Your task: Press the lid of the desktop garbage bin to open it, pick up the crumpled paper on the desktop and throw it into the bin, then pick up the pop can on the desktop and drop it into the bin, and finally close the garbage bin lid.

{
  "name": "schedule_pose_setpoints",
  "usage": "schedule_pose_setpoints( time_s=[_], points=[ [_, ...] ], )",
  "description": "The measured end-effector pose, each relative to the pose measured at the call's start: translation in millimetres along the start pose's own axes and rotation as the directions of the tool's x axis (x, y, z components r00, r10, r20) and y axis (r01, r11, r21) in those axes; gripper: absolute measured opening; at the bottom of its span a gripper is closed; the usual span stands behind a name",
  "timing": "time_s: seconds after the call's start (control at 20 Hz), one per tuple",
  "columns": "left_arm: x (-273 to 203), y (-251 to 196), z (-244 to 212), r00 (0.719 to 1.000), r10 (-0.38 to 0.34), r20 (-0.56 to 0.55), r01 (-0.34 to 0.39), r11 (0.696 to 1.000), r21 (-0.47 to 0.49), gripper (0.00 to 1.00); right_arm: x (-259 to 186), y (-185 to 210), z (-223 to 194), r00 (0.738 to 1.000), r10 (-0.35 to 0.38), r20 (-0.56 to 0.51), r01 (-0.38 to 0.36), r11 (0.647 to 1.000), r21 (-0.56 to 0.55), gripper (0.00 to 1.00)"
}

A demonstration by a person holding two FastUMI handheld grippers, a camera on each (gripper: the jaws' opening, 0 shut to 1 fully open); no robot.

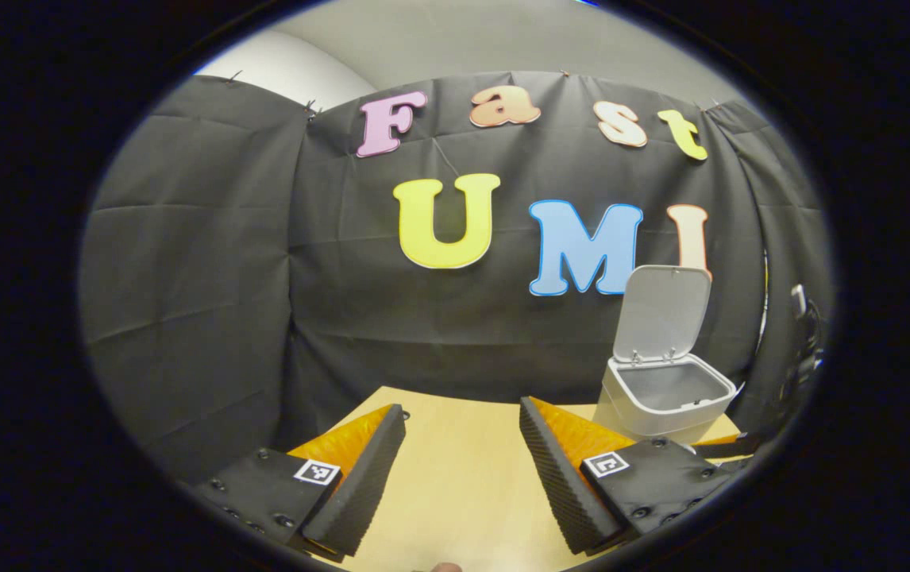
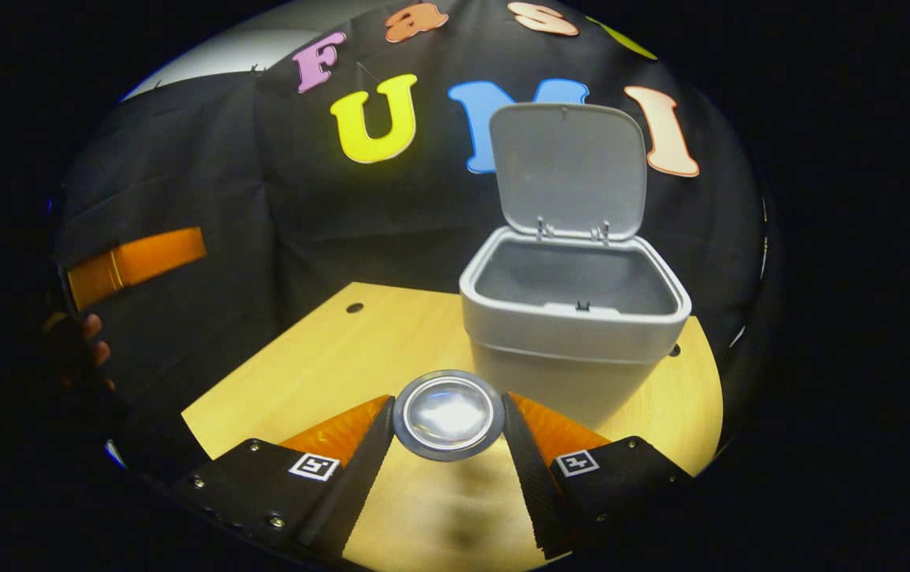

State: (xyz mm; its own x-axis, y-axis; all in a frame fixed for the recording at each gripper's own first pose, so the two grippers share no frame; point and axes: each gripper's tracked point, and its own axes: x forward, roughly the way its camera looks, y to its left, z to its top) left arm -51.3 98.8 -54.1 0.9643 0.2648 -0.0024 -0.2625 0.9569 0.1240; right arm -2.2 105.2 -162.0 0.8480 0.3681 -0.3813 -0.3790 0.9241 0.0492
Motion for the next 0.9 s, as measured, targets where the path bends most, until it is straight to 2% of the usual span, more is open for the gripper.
schedule_pose_setpoints(
  time_s=[0.1,0.15,0.2,0.4,0.6,0.9],
  points=[
    [-1.1,3.0,0.1,1.0,0.006,0.0,-0.006,1.0,-0.006,0.96,-2.8,10.3,25.1,0.998,0.029,0.049,-0.029,1.0,-0.001,0.83],
    [-1.5,4.7,-0.9,1.0,0.009,-0.001,-0.009,1.0,-0.009,0.9,-4.9,14.8,37.5,0.996,0.04,0.075,-0.039,0.999,-0.004,0.83],
    [-0.9,6.4,0.4,1.0,0.013,-0.001,-0.013,1.0,-0.011,1.0,-7.7,19.0,50.6,0.994,0.049,0.101,-0.048,0.999,-0.007,0.83],
    [-1.6,11.4,-0.9,1.0,0.026,-0.001,-0.026,1.0,-0.015,1.0,-20.3,25.5,94.0,0.979,0.066,0.194,-0.063,0.998,-0.02,0.83],
    [-1.2,12.1,-1.9,1.0,0.029,-0.004,-0.029,0.999,-0.029,1.0,-25.9,11.5,124.4,0.963,0.035,0.266,-0.025,0.999,-0.039,0.83],
    [3.6,9.4,-2.0,1.0,0.027,-0.006,-0.028,0.999,-0.032,1.0,-31.3,-30.9,150.6,0.94,-0.069,0.334,0.081,0.997,-0.021,0.83]
  ],
)
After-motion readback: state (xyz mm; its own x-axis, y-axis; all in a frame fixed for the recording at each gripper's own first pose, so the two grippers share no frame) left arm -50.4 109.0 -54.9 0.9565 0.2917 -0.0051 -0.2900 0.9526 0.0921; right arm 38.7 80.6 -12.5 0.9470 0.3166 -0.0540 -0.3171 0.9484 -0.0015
